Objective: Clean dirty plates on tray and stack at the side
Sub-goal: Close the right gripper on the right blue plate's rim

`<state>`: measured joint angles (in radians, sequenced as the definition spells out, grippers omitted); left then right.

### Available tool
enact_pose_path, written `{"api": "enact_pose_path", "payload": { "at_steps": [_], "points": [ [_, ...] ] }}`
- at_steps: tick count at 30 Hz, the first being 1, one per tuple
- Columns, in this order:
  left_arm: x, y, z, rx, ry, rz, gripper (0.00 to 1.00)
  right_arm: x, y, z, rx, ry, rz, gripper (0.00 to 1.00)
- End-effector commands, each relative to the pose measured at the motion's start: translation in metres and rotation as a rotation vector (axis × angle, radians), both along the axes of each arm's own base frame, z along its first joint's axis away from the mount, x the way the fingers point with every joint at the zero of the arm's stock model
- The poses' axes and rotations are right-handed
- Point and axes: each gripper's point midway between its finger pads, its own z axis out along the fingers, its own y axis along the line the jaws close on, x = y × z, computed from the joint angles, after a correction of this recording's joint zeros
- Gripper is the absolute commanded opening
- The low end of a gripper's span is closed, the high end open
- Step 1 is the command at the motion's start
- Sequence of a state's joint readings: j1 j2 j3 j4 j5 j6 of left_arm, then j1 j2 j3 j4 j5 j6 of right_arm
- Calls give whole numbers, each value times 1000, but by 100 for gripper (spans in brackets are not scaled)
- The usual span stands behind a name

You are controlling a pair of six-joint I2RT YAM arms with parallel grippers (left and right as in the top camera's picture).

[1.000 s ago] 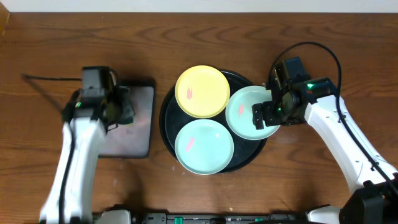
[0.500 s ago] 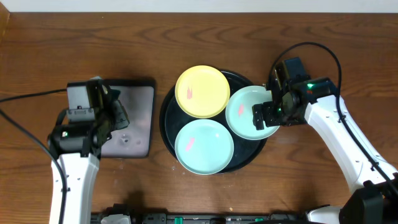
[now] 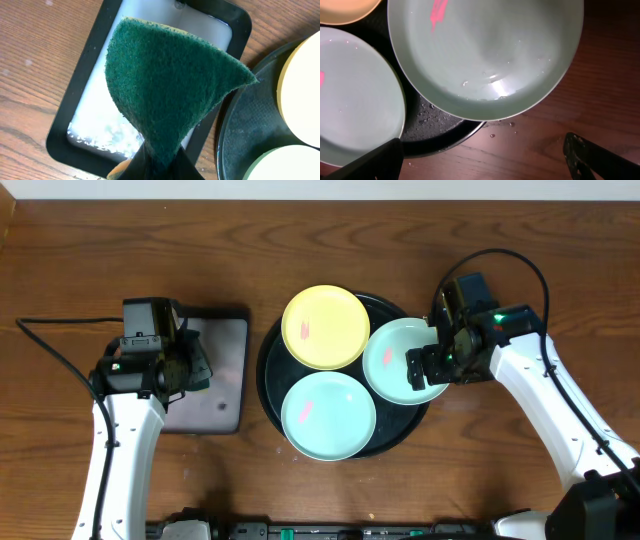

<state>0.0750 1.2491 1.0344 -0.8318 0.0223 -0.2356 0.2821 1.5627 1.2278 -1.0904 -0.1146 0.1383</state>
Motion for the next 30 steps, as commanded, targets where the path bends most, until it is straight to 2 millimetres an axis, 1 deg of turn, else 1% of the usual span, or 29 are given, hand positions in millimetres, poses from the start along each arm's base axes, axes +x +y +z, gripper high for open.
{"api": "enact_pose_path", "payload": {
  "at_steps": [1, 14, 20, 21, 22, 23, 24, 25, 26, 27, 30],
  "points": [
    [0, 3, 2, 12, -4, 12, 7, 4, 0, 4, -1, -15, -3, 99],
    [-1, 1, 1, 4, 0, 8, 7, 4, 0, 4, 0, -16, -4, 99],
    [-1, 1, 1, 5, -1, 8, 7, 11, 2, 5, 8, -45, -4, 99],
    [-1, 1, 1, 5, -1, 7, 7, 12, 3, 5, 9, -46, -4, 95],
    [-1, 1, 1, 5, -1, 7, 8, 12, 3, 5, 8, -49, -4, 79],
    [-1, 1, 1, 5, -1, 7, 7, 12, 3, 5, 9, -48, -4, 68],
    [-1, 1, 1, 5, 0, 7, 7, 12, 3, 5, 8, -48, -4, 55],
    [-1, 1, 1, 5, 0, 7, 8, 12, 2, 5, 8, -48, -4, 46],
    [-1, 1, 1, 5, 0, 7, 7, 12, 2, 5, 8, -48, -4, 40],
    [-1, 1, 1, 5, -1, 7, 7, 12, 2, 5, 6, -49, -4, 36],
    [-1, 1, 1, 5, -1, 8, 8, 14, -6, 4, -39, -57, -14, 36]
  ]
}}
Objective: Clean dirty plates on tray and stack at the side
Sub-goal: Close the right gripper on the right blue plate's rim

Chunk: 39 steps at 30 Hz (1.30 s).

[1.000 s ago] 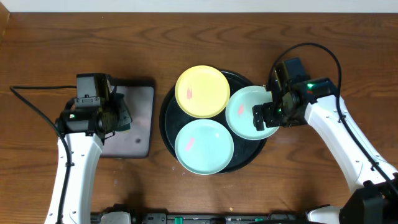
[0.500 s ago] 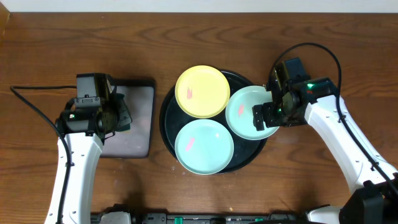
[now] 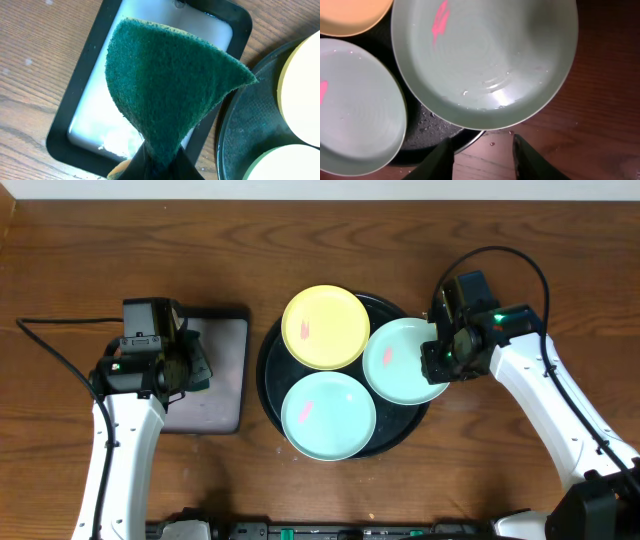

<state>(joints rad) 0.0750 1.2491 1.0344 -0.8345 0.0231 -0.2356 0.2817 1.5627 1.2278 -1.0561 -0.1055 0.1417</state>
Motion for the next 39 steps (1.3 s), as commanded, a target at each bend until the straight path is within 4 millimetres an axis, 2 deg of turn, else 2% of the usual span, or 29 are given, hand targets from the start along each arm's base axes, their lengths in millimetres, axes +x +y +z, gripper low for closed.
{"api": "enact_pose_path", "payload": {
  "at_steps": [1, 4, 8, 14, 25, 27, 31, 39],
  "points": [
    [0, 2, 1, 6, -4, 8, 8, 6, -11, 3, -63, -25, -25, 35],
    [0, 2, 1, 6, -4, 8, 7, 11, -35, 3, -178, -53, -186, 38],
    [0, 2, 1, 6, -3, 9, 7, 16, -50, 5, -244, -87, -297, 47],
    [1, 2, 2, 6, -7, 9, 7, 22, -52, -3, -251, -90, -314, 50],
    [1, 2, 2, 7, -10, 9, 7, 26, -61, -47, -282, 24, -334, 52],
    [1, 2, 2, 6, -10, 9, 7, 27, -59, -54, -268, 42, -336, 49],
    [1, 2, 2, 6, -10, 9, 7, 30, -54, -61, -240, 54, -318, 35],
    [1, 2, 2, 6, -9, 9, 7, 33, -55, -61, -242, 42, -315, 18]
  ]
}}
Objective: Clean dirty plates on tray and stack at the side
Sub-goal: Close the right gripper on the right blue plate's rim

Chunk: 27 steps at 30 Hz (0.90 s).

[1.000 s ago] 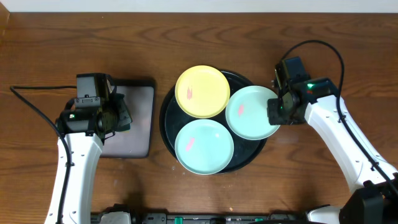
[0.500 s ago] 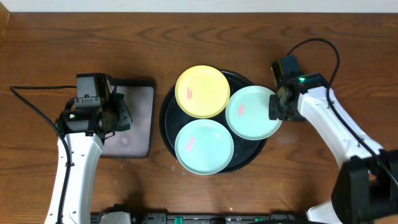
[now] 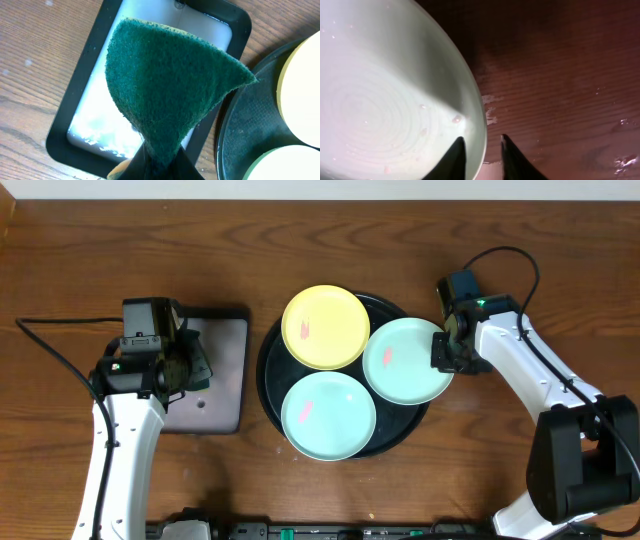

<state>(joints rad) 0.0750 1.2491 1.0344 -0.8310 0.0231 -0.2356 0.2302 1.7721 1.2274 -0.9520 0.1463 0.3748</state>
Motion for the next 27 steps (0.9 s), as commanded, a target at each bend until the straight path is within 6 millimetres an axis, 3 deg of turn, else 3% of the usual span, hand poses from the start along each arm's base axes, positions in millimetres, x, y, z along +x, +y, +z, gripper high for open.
{"api": "enact_pose_path", "payload": {
  "at_steps": [1, 7, 17, 22, 25, 27],
  "points": [
    [0, 2, 2, 6, -6, 8, 7, 1, -2, -2, -8, -1, 5, 17],
    [0, 2, 2, 6, -6, 9, 7, 5, -1, -4, -6, -17, 43, 22],
    [0, 2, 2, 6, -7, 9, 7, 8, -1, -8, -8, -34, 51, 22],
    [1, 2, 2, 6, -8, 9, 7, 4, -2, -13, -9, -25, 51, 15],
    [1, 2, 2, 7, -11, 9, 7, 5, -1, -13, -8, -31, 50, 4],
    [1, 2, 2, 7, -11, 9, 7, 6, -1, -13, -7, -32, 51, 4]
  ]
}}
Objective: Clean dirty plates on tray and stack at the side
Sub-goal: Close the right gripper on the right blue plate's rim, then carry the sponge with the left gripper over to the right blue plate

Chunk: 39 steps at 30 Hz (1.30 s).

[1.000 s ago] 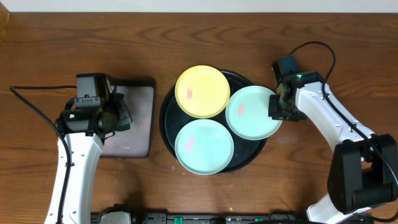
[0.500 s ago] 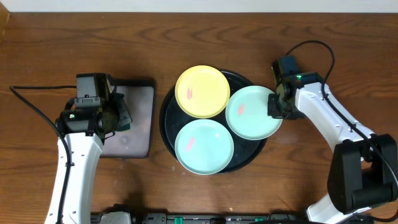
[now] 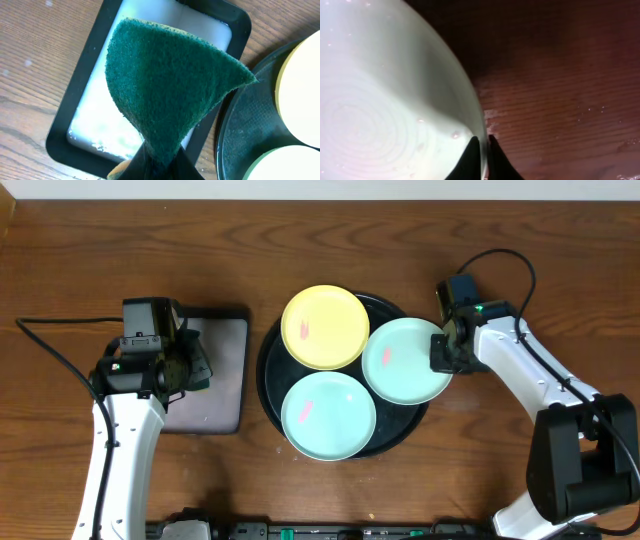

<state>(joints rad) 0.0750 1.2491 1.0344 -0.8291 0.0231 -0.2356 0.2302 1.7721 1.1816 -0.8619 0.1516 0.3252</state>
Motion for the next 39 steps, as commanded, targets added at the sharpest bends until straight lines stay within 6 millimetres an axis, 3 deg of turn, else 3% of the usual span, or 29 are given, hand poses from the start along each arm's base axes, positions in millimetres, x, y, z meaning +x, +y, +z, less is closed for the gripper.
{"api": "enact_pose_path", "payload": {
  "at_steps": [1, 7, 24, 34, 39],
  "points": [
    [1, 2, 2, 6, -9, 9, 7, -2, -2, -3, -7, 8, 2, 5],
    [1, 2, 2, 6, -8, 9, 7, -2, -2, -4, -8, 9, 2, 11],
    [11, 2, 7, 10, -57, 9, 7, -8, -3, -12, -12, 19, 17, 1],
    [34, 4, 26, 27, -164, -8, 7, -8, -4, -1, -15, 34, 17, 1],
    [50, 5, 46, 55, -245, -40, 8, -10, -4, -2, -17, 43, 17, 1]
  ]
}}
